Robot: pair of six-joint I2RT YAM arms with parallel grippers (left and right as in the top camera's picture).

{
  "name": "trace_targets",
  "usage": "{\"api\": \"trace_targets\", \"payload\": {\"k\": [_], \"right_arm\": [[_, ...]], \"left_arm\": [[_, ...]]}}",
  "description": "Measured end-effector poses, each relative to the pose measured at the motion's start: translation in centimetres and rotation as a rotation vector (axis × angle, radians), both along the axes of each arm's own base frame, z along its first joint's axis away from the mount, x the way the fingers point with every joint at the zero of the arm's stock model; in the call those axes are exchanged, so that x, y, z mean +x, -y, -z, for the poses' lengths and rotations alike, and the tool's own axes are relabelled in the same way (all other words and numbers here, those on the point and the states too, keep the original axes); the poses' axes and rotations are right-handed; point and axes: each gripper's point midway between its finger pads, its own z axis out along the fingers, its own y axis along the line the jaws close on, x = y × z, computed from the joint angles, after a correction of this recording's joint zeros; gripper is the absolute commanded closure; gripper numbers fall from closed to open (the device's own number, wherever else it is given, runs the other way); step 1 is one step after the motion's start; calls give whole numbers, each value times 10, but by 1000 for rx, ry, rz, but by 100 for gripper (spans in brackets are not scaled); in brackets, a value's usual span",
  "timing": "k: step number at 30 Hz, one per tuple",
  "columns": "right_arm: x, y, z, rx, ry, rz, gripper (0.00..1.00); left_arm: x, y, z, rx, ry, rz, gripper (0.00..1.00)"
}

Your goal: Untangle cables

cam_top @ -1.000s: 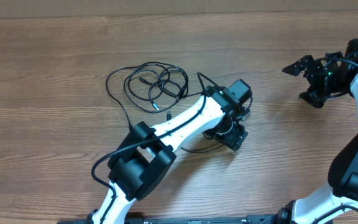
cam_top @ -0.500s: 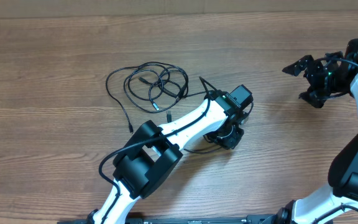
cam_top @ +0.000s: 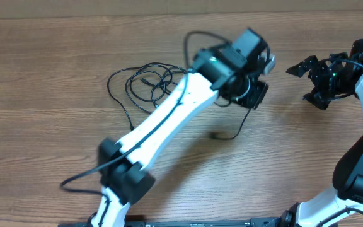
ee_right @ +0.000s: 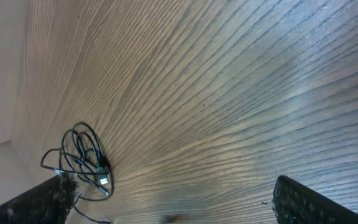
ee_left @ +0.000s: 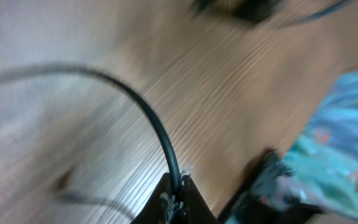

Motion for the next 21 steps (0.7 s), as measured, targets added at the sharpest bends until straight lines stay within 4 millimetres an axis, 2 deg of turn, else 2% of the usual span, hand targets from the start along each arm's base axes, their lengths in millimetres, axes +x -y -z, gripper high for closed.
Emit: {"api": "trace_targets", "payload": {"k": [2,3,5,6,8,12,15,21], "right_arm": [[0,0,0,0,0,0,0],[0,0,0,0,0,0,0],[0,0,0,0,0,0,0],[0,0,0,0,0,0,0],[0,0,0,0,0,0,0],[0,0,0,0,0,1,0],[7,3,-2,-5,26,14,0],[14,4,-5,15,36,61,0]], "left_arm": [[0,-4,-60,-110,100,-5,96],[-5,-13,-113,-204,191,-8,96],[-11,-23,-152,-279,266,-13,96],[-14,-33,-177,-326,315,-22,96],[-23,-50,-212,-386,383,-34,96],[-38,-68,-268,-507,514,-38,96],[-39,-75,-292,-563,579,-48,96],[-29,-100,-317,-620,611,-139,96]]}}
